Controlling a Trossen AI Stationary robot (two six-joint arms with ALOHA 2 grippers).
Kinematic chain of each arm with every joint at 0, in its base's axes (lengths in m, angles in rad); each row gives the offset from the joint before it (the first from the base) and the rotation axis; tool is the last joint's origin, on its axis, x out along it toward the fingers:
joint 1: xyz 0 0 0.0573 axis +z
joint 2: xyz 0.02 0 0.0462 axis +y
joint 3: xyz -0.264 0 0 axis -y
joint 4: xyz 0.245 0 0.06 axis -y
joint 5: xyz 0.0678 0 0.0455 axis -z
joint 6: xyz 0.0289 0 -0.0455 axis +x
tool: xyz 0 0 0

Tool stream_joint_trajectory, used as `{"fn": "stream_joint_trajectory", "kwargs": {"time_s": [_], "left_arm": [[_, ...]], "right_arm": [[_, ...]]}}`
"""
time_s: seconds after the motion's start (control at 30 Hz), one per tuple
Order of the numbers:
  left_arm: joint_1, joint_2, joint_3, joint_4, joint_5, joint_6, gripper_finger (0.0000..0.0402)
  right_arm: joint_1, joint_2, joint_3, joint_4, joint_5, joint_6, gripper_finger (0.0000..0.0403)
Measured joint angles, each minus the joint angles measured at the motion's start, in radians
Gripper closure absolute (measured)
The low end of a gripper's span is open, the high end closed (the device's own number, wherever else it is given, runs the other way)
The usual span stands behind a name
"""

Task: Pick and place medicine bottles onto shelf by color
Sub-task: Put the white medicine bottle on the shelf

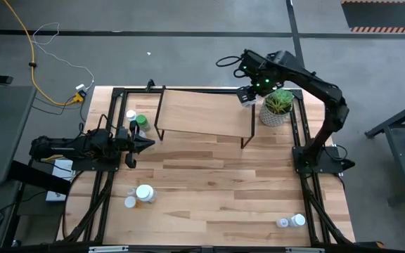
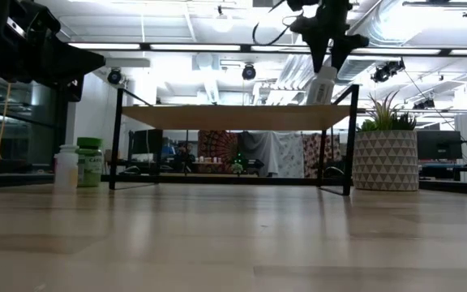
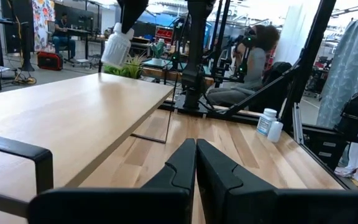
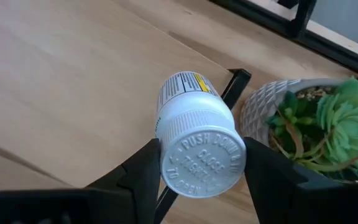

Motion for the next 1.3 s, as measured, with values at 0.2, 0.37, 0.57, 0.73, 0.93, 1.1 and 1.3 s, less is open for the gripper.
{"fn": "stream_joint_trajectory", "kwargs": {"time_s": [0.2, 0.37, 0.57, 0.73, 0.93, 1.1, 1.3], "left_arm": [[0.0, 0.0, 0.0, 0.0, 0.0, 0.0, 0.0398], [0.0, 0.0, 0.0, 0.0, 0.0, 0.0, 0.0398], [0.0, 0.0, 0.0, 0.0, 0.0, 0.0, 0.0398], [0.0, 0.0, 0.0, 0.0, 0.0, 0.0, 0.0398], [0.0, 0.0, 0.0, 0.0, 0.0, 0.0, 0.0398], [0.0, 0.0, 0.0, 0.0, 0.0, 0.0, 0.0398], [0.0, 0.0, 0.0, 0.0, 0.0, 0.0, 0.0398]], "right_arm": [[0.004, 0.048, 0.0, 0.002, 0.01, 0.01, 0.0223], [0.009, 0.062, 0.002, -0.009, 0.016, 0.003, 0.0214], [0.009, 0.061, 0.001, -0.012, 0.017, -0.018, 0.0193], [0.009, 0.061, 0.0, 0.0, 0.017, -0.068, 0.0187], [0.009, 0.061, -0.001, 0.018, 0.017, -0.112, 0.0186], [0.009, 0.061, -0.001, 0.02, 0.016, -0.155, 0.0185], [0.009, 0.061, -0.001, 0.022, 0.036, -0.176, 0.0185]]}}
